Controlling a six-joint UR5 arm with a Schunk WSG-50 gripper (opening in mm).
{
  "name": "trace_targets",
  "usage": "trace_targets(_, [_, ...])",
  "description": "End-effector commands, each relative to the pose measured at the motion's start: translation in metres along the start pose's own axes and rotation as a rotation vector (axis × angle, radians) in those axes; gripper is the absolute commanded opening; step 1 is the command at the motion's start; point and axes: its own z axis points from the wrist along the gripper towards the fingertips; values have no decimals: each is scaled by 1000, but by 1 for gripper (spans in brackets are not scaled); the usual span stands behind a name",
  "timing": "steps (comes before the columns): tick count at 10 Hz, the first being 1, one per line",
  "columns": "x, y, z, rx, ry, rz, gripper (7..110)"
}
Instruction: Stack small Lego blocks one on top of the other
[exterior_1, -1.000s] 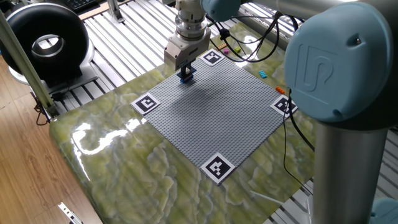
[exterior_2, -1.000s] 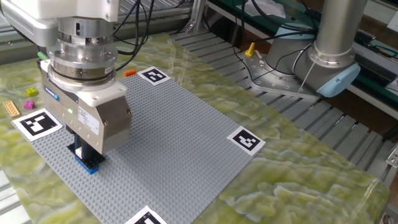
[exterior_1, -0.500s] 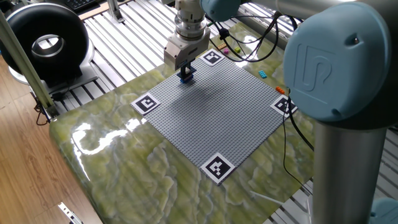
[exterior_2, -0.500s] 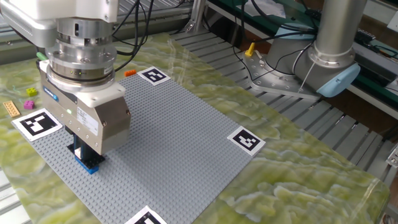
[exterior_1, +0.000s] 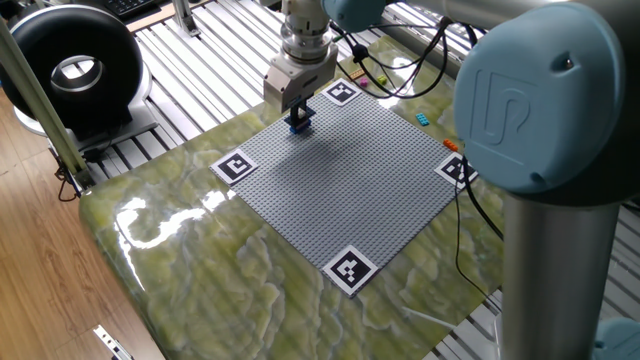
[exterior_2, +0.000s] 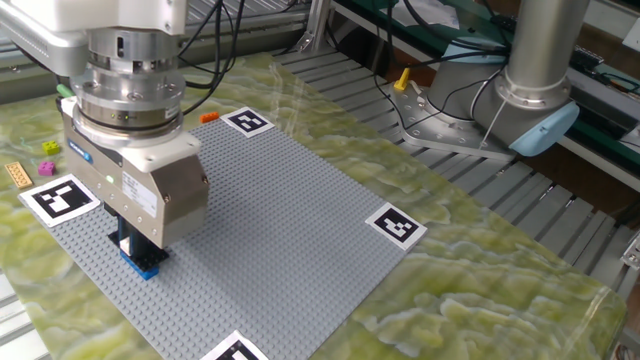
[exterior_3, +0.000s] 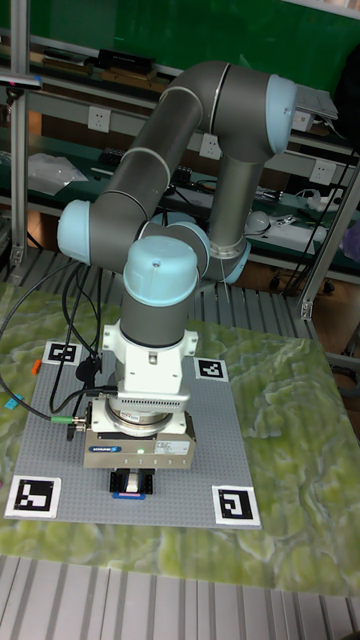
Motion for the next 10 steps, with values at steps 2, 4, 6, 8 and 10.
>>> trace_targets(2, [-3,-3,3,7,1,-6,7])
trace_targets(4, [-2,-4,2,11,10,-12,7])
trace_targets(6, [-2,-9,-3,11,22,-25,7])
trace_targets(8, [0,-14,-4,23,32,-47,7])
trace_targets(10, [-5,-8,3,-4,21,-105,7])
